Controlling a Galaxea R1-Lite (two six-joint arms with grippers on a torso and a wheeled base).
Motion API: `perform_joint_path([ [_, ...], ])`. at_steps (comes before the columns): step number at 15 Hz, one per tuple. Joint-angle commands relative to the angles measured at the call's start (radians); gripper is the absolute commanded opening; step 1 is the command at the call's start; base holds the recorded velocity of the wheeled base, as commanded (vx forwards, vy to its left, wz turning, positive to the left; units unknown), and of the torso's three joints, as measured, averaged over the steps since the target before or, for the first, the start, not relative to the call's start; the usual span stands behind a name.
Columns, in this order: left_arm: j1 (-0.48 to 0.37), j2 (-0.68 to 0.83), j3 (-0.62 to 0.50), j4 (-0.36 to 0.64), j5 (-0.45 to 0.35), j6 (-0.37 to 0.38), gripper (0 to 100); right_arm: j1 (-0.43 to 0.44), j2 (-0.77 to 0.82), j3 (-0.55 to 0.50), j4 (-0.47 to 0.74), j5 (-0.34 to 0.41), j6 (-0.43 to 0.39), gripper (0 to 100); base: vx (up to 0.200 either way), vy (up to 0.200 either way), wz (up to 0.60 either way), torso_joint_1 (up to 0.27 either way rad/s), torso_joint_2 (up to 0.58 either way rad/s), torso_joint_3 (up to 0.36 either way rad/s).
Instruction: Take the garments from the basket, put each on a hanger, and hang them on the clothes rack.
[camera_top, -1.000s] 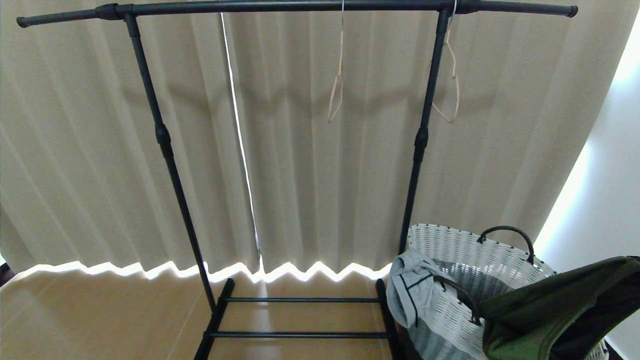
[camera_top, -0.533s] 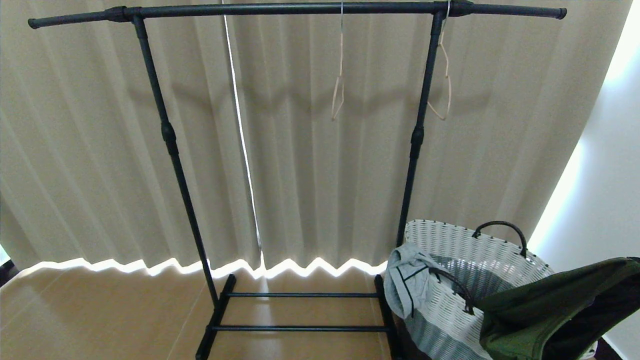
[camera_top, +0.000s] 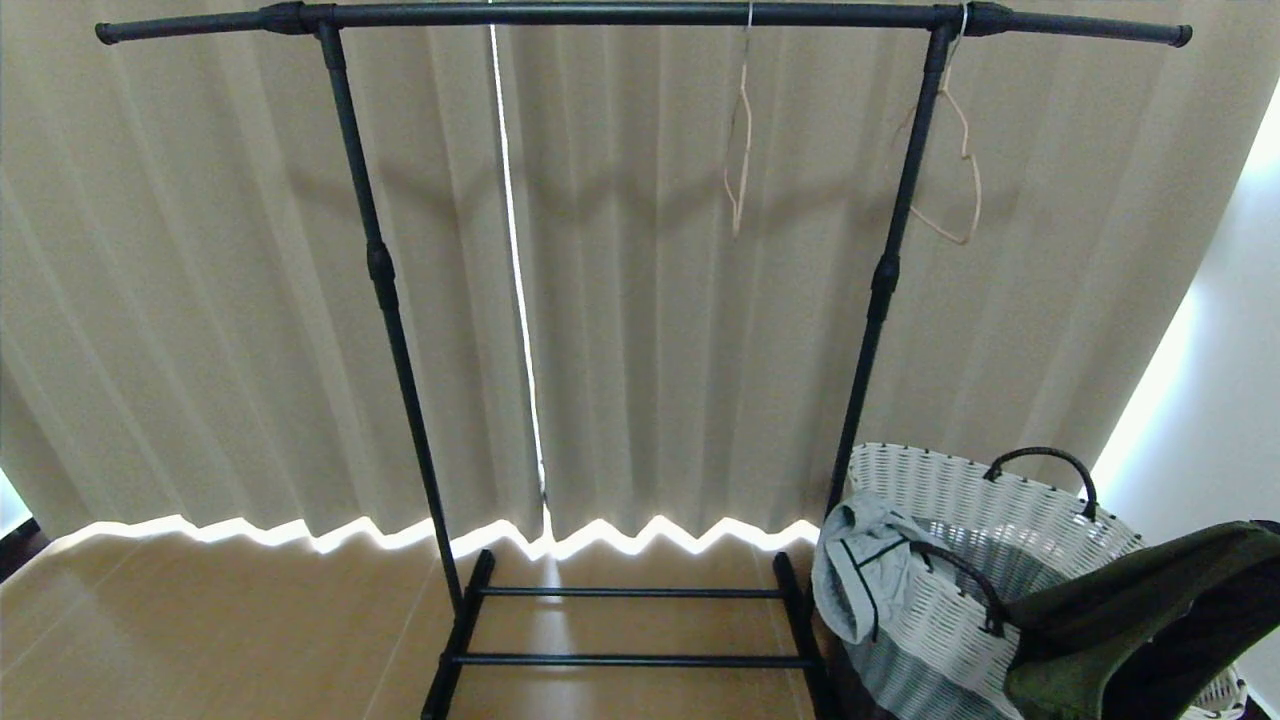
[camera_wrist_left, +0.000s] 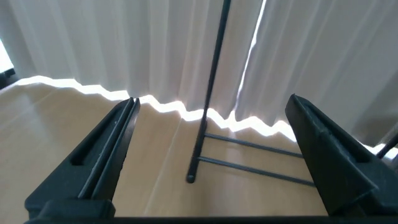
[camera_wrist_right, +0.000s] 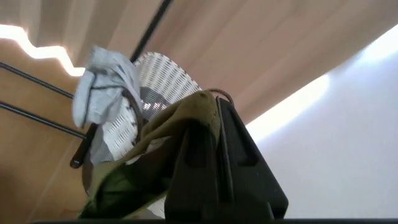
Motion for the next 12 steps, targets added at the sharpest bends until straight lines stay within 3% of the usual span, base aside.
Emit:
perform_joint_path([
  [1,0.000,0.000,0.001,0.000,-0.001,0.006,100,0.000,0.002,-0.010,0.010,0.000,0.000,0,0.000,0.000,0.00,0.000,0.00,0.000],
  [4,0.000,0.000,0.000,0.000,-0.068,0.033,100,0.065,0.010,-0.085,0.131,0.021,0.017,0,0.000,0.000,0.00,0.000,0.00,0.000],
  [7,0.000,0.000,0.000,-0.005,-0.179,0.090,100,0.243,0.035,-0.169,0.232,0.029,0.121,0,0.000,0.000,0.00,0.000,0.00,0.000],
  [10,-0.003,0.031,-0.086,-0.026,-0.397,0.133,100,0.410,0.091,-0.272,0.263,0.029,0.248,0,0.000,0.000,0.00,0.000,0.00,0.000],
  [12,-0.002,0.178,-0.152,-0.034,-0.490,0.160,100,0.441,0.140,-0.352,0.261,0.032,0.291,0,0.000,0.000,0.00,0.000,0.00,0.000],
])
